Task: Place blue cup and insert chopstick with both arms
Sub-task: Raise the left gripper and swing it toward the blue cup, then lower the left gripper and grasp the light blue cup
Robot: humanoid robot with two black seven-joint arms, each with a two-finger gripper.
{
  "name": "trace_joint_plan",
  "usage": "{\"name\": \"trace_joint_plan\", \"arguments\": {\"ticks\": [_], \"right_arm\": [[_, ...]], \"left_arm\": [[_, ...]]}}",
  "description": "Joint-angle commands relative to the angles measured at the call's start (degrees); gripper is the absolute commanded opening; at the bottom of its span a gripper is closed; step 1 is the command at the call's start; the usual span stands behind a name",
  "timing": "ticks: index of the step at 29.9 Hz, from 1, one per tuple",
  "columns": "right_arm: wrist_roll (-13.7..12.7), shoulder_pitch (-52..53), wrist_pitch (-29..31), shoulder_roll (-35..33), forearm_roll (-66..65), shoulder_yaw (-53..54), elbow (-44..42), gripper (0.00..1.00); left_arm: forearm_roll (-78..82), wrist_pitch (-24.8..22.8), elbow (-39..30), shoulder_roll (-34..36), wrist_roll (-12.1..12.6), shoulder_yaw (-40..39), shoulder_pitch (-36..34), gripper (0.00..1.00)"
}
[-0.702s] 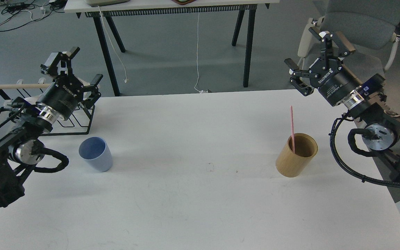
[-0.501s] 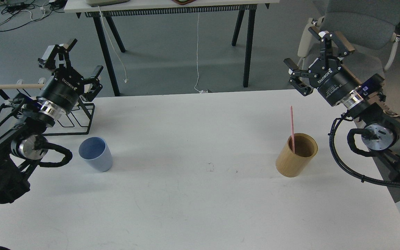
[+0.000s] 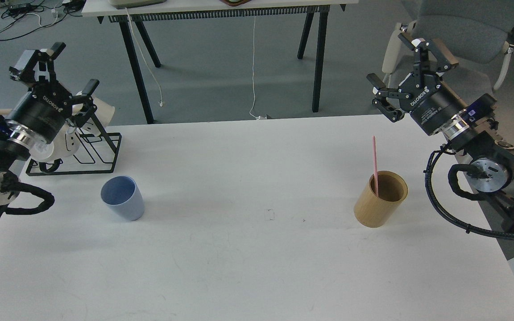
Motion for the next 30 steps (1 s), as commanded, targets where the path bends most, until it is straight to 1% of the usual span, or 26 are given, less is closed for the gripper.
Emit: {"name": "trace_joint_plan", "arguments": {"ticks": [1, 4, 6, 10, 14, 17, 22, 25, 30], "right_arm": [[0.0, 0.0, 0.0, -0.3, 0.0, -0.1, 0.1, 0.99], [0.0, 0.0, 0.0, -0.4, 0.0, -0.1, 0.0, 0.99], [0.0, 0.0, 0.0, -0.4, 0.0, -0.1, 0.0, 0.99], [0.0, 0.0, 0.0, -0.4, -0.1, -0.2, -0.1, 0.99], [0.0, -0.1, 0.0, -0.4, -0.1, -0.2, -0.1, 0.99], [0.0, -0.3, 0.0, -0.4, -0.1, -0.2, -0.1, 0.99], [0.0, -0.6, 0.0, -0.4, -0.1, -0.2, -0.2, 0.99], [0.0, -0.8, 0.0, -0.4, -0.1, -0.2, -0.3, 0.99], [0.0, -1.0, 0.0, -0.4, -0.1, -0.2, -0.3, 0.99]], "left_arm": [[6.5, 0.0, -0.3, 4.1, 0.0, -0.4, -1.3, 1.0], [16.9, 0.0, -0.9, 7.1, 0.0, -0.2, -4.8, 1.0], [26.1, 0.0, -2.9, 8.4, 0.0, 0.2, -6.3, 1.0], [46.6, 0.0, -10.2, 12.0, 0.0, 0.4, -7.3, 1.0], [65.7, 0.0, -17.3, 12.3, 0.0, 0.4, -7.1, 1.0], [77.7, 0.0, -20.3, 12.2, 0.0, 0.5, -6.9, 1.0], [89.2, 0.0, -21.4, 11.9, 0.0, 0.7, -6.1, 1.0], [94.3, 0.0, -21.3, 12.0, 0.0, 3.8, -5.7, 1.0], [98.1, 0.0, -18.3, 11.3, 0.0, 8.2, -5.0, 1.0]]}}
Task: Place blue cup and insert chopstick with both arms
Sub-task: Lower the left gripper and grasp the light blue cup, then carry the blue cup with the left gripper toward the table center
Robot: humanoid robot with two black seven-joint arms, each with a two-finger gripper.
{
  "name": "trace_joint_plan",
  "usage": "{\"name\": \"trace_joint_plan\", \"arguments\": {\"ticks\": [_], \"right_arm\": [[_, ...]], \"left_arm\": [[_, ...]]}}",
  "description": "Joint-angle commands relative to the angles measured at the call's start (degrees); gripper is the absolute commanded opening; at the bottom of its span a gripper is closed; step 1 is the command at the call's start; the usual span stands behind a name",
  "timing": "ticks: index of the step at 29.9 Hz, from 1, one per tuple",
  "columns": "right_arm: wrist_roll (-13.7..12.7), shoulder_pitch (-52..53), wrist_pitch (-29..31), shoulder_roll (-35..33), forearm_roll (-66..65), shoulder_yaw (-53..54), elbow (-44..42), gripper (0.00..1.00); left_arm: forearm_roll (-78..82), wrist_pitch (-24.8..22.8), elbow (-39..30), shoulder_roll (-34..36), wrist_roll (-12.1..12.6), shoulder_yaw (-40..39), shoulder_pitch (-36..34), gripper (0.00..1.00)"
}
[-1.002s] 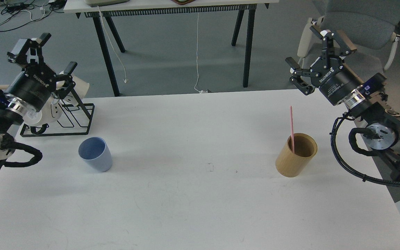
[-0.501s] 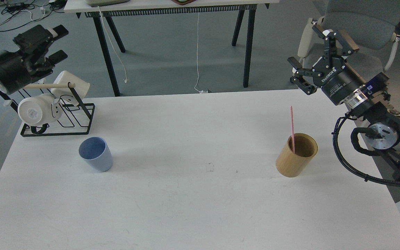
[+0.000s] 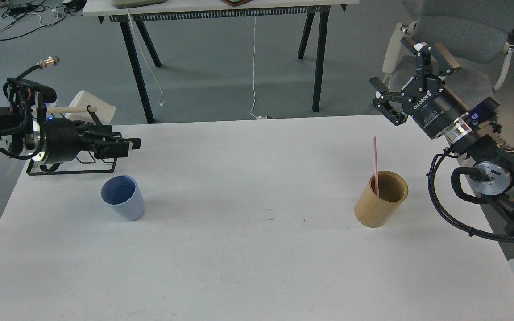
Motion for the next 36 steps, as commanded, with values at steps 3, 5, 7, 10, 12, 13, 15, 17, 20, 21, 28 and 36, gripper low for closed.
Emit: {"name": "trace_joint_plan", "arguments": {"ticks": [3, 5, 7, 10, 12, 13, 15, 17, 20, 21, 28, 36], "right_arm": [[0.0, -0.1, 0.0, 0.0, 0.0, 0.0, 0.0, 0.99], [0.0, -0.1, 0.0, 0.0, 0.0, 0.1, 0.0, 0.99], [0.0, -0.1, 0.0, 0.0, 0.0, 0.1, 0.0, 0.99], [0.0, -0.1, 0.0, 0.0, 0.0, 0.0, 0.0, 0.99], [0.0, -0.1, 0.0, 0.0, 0.0, 0.1, 0.1, 0.99], [0.0, -0.1, 0.0, 0.0, 0.0, 0.1, 0.1, 0.99], [0.0, -0.1, 0.0, 0.0, 0.0, 0.1, 0.1, 0.99], [0.0, -0.1, 0.0, 0.0, 0.0, 0.1, 0.1, 0.99], [0.0, -0.1, 0.0, 0.0, 0.0, 0.1, 0.1, 0.99], [0.0, -0.1, 0.0, 0.0, 0.0, 0.1, 0.1, 0.99], [0.0, -0.2, 0.0, -0.1, 0.0, 0.0, 0.1, 0.99], [0.0, -0.8, 0.0, -0.2, 0.0, 0.0, 0.1, 0.99]], "left_arm": [[1.6, 0.0, 4.4, -1.0, 0.0, 2.6, 2.0, 1.0], [1.6, 0.0, 5.1, -1.0, 0.0, 2.6, 2.8, 1.0], [1.7, 0.0, 5.2, -1.0, 0.0, 2.6, 3.1, 0.99], [1.7, 0.0, 5.5, -1.0, 0.0, 2.6, 3.6, 0.99], [1.7, 0.0, 5.6, -1.0, 0.0, 2.6, 4.0, 0.99], [1.8, 0.0, 5.7, -1.0, 0.0, 2.6, 4.1, 0.99], [1.8, 0.0, 5.8, -1.5, 0.0, 2.6, 4.1, 0.98], [1.8, 0.0, 6.0, -2.1, 0.0, 2.6, 4.2, 0.98], [1.8, 0.0, 6.8, -2.3, 0.0, 2.6, 4.6, 0.96], [1.8, 0.0, 7.0, -2.3, 0.0, 2.6, 4.7, 0.95], [1.8, 0.0, 9.2, -3.5, 0.0, 2.7, 4.8, 0.77], [1.9, 0.0, 9.2, -3.6, 0.0, 2.9, 5.0, 0.59]]}}
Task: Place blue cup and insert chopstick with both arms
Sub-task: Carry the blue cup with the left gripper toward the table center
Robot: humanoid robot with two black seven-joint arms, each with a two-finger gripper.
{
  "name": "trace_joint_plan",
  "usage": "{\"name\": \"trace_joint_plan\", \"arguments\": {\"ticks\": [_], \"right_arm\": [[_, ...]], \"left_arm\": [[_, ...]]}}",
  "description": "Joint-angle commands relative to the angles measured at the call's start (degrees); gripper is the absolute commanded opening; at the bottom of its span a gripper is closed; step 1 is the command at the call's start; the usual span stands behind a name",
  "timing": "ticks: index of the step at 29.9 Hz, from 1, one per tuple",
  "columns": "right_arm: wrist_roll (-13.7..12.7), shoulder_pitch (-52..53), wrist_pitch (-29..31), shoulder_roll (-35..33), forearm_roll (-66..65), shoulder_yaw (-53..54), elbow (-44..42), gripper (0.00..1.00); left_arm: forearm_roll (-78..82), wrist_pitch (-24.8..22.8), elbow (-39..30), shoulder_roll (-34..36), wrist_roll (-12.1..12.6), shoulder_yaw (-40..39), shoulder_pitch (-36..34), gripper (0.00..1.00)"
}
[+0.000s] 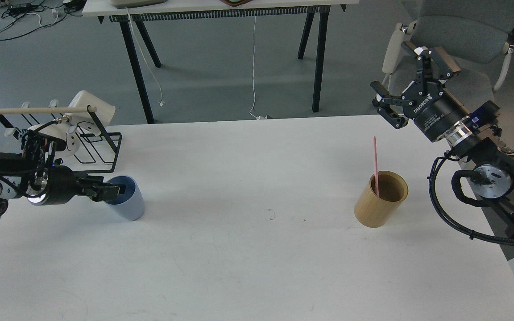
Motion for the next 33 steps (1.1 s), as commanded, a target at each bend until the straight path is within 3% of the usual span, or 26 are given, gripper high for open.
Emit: {"name": "trace_joint_plan", "arguments": {"ticks": [1, 6, 7, 9, 19, 24, 28, 33], "right_arm": [[0.0, -0.1, 0.0, 0.0, 0.0, 0.1, 0.0, 0.99], [0.0, -0.2, 0.0, 0.0, 0.0, 0.0, 0.0, 0.99], [0.0, -0.2, 0.0, 0.0, 0.0, 0.1, 0.0, 0.99], [0.0, -0.2, 0.0, 0.0, 0.0, 0.1, 0.0, 0.99], [0.0, -0.2, 0.0, 0.0, 0.0, 0.2, 0.0, 0.99], [0.0, -0.2, 0.0, -0.9, 0.1, 2.9, -0.4, 0.99], [0.0, -0.2, 0.0, -1.0, 0.2, 7.1, -3.2, 0.99], [0.0, -0.2, 0.0, -1.2, 0.5, 10.5, -7.9, 0.99]], "left_arm": [[-0.1, 0.0, 0.0, 0.0, 0.0, 0.6, 0.2, 0.55], [-0.1, 0.0, 0.1, -0.4, 0.0, 0.9, 0.2, 0.22], [-0.1, 0.0, 0.1, -0.4, 0.0, 1.0, 0.3, 0.09], [-0.1, 0.0, 0.0, -0.5, 0.0, 0.9, 0.3, 0.0], [-0.6, 0.0, -1.3, 0.2, 0.0, -1.6, 0.1, 0.0], [-0.4, 0.0, -8.8, -1.2, 0.0, -5.5, -0.8, 0.0], [0.3, 0.0, -11.9, -9.4, 0.0, -6.6, -4.1, 0.0], [8.1, 0.0, -8.6, -21.4, 0.0, -5.8, -8.5, 0.0]]}}
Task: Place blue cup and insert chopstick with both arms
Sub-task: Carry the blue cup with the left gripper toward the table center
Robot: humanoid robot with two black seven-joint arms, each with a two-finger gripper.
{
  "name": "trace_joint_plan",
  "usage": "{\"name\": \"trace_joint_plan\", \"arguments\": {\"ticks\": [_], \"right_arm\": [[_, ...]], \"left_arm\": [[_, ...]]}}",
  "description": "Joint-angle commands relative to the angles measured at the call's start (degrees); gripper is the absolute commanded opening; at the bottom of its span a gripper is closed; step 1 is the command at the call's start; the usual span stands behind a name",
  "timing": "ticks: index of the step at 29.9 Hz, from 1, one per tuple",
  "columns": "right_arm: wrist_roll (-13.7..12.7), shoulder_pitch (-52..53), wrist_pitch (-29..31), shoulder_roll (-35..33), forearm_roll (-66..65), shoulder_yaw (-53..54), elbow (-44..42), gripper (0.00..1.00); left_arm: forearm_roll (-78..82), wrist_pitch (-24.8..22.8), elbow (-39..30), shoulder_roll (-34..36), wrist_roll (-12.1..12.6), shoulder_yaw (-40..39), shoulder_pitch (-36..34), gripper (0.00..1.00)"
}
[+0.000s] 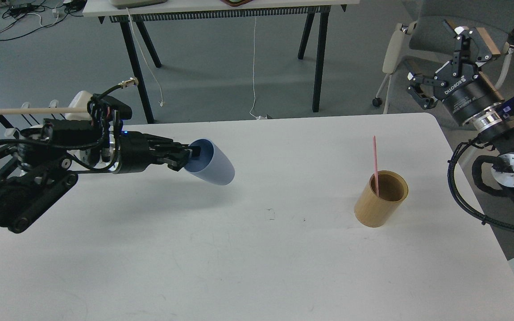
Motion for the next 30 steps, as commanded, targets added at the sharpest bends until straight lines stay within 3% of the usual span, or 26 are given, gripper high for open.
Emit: {"name": "trace_joint_plan", "arguments": {"ticks": [1, 6, 11, 15, 21, 30], "right_arm": [[0.0, 0.0, 0.0, -0.1, 0.1, 2.0, -3.4, 0.99], [0.0, 0.0, 0.0, -0.6, 0.9, 2.2, -4.4, 0.99], [0.0, 0.0, 0.0, -0.5, 1.3, 2.2, -4.2, 0.99], [0.0, -0.3, 0.0, -0.6, 1.3, 2.2, -4.1, 0.99], [0.0, -0.7, 0.0, -1.0, 1.3, 2.3, -4.1, 0.99], [0.0, -1.2, 0.0, -1.0, 1.3, 2.3, -4.2, 0.99]], "left_arm": [[4.9, 0.0, 3.5, -8.4, 0.0, 0.3, -2.9, 0.0], [4.9, 0.0, 7.9, -16.4, 0.0, 0.7, -4.6, 0.0], [4.9, 0.0, 8.9, -18.1, 0.0, 5.7, -5.3, 0.0], [4.9, 0.0, 6.2, -14.4, 0.0, 6.4, -5.9, 0.0], [4.9, 0.0, -9.0, -2.5, 0.0, 6.5, -6.2, 0.0], [4.9, 0.0, -9.9, 3.7, 0.0, 13.2, -7.3, 0.0]]}}
